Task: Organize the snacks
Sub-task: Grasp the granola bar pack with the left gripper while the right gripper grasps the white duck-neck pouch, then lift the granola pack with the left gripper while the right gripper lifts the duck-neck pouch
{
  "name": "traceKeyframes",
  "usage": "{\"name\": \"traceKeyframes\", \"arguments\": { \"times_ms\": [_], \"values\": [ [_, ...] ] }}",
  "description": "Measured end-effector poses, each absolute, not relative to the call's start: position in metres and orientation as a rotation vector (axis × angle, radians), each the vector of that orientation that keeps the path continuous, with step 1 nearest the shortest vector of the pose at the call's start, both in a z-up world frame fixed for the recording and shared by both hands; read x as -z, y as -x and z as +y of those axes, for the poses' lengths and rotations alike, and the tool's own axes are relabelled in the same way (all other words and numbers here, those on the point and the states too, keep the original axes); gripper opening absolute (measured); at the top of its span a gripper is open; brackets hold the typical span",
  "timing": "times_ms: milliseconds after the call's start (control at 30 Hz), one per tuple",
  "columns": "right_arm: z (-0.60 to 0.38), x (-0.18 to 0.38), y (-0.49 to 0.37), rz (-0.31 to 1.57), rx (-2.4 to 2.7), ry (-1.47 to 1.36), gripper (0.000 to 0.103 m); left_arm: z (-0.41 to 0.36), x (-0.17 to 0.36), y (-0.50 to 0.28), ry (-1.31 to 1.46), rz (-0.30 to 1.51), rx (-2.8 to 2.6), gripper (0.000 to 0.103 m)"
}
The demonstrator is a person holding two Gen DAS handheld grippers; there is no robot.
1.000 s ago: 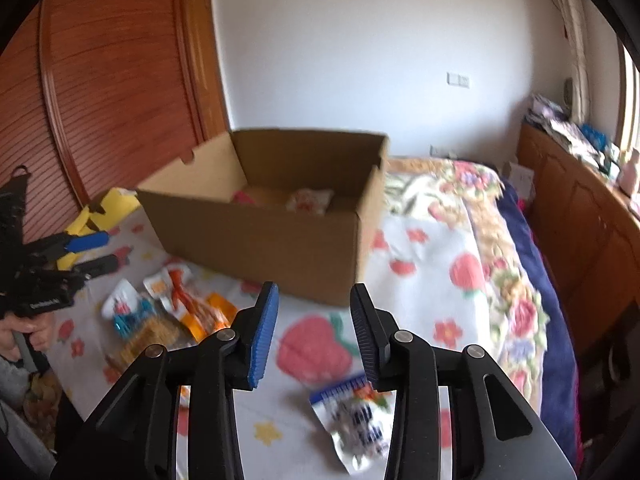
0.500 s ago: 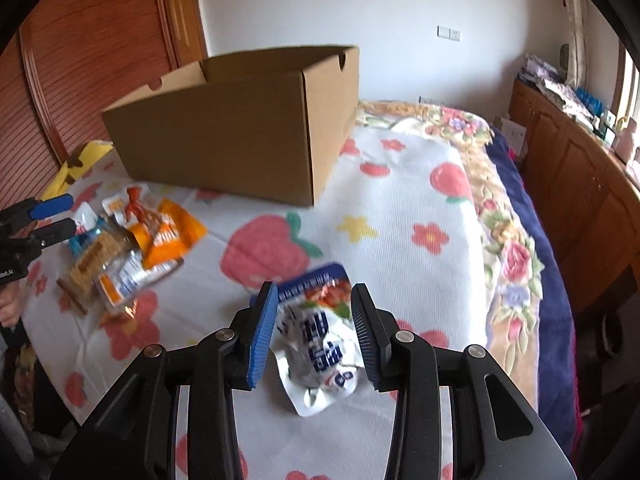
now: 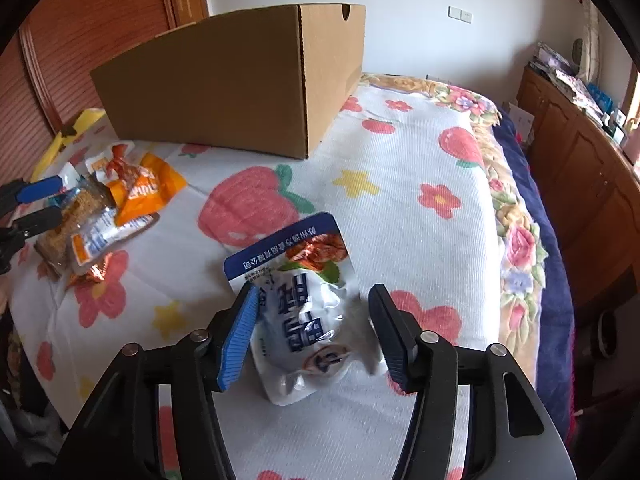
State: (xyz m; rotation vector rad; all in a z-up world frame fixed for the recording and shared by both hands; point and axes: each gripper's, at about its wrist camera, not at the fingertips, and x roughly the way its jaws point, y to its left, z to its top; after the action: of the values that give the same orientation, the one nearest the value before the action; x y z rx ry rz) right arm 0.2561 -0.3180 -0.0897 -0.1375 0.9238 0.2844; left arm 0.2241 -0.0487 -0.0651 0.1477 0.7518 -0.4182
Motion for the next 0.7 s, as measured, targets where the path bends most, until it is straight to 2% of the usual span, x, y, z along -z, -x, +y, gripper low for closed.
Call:
{"name": "traceKeyframes", "arguments": {
  "times_ms": [400, 533, 700],
  "values": [
    [-0.315, 0.094, -0.255, 0.897, -0.279, 0.156, 0.071, -0.067, 0.072, -0.229, -0.195, 0.772, 0.393, 0.062],
    [-0.317, 0.095, -0.255, 0.895, -0.278, 0.152, 0.071, -0.073, 0.074, -0.232, -0.255, 0.778, 0.348, 0.052],
    [-0.316, 0.095, -0.254, 0.894, -0.278, 0.153, 0.071, -0.078, 0.076, -0.235, -0.312, 0.817, 0.338, 0.055]
  ]
}}
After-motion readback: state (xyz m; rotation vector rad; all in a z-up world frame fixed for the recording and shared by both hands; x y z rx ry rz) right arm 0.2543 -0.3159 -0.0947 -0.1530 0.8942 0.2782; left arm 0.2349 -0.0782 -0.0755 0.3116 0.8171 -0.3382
